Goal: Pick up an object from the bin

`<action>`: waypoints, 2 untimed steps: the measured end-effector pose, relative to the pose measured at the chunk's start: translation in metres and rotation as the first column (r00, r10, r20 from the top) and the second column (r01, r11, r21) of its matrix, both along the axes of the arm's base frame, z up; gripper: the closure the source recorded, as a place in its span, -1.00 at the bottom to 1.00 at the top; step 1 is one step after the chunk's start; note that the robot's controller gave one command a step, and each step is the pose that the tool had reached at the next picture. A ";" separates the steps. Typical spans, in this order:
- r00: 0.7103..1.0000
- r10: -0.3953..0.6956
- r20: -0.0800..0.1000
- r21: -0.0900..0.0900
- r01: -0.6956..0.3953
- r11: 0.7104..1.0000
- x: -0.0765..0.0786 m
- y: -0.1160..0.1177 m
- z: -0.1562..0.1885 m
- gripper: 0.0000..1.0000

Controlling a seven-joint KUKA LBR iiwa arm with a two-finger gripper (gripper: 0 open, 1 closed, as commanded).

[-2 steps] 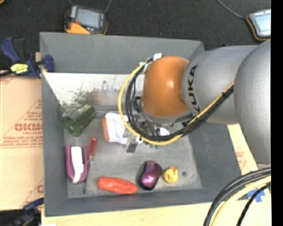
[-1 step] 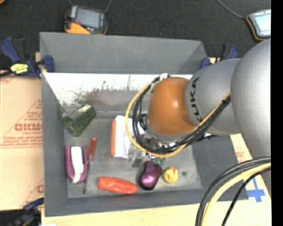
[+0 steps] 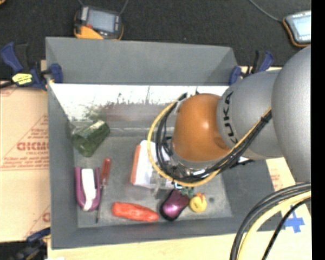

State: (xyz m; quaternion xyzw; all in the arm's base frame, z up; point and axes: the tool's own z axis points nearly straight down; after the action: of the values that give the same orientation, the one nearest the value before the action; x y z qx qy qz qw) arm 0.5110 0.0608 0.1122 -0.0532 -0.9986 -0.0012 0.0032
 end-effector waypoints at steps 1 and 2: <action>0.997 -0.079 0.014 0.001 0.079 0.997 -0.003 -0.022 0.079 1.00; 0.998 0.057 0.013 0.000 -0.057 0.998 0.016 -0.047 0.007 1.00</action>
Offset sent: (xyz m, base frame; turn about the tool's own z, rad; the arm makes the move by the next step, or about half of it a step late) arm 0.0244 -0.0630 -0.0348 -0.1199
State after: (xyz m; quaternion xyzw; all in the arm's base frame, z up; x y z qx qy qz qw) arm 0.5266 0.0137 0.1195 -0.0249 -0.9997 -0.0017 -0.0034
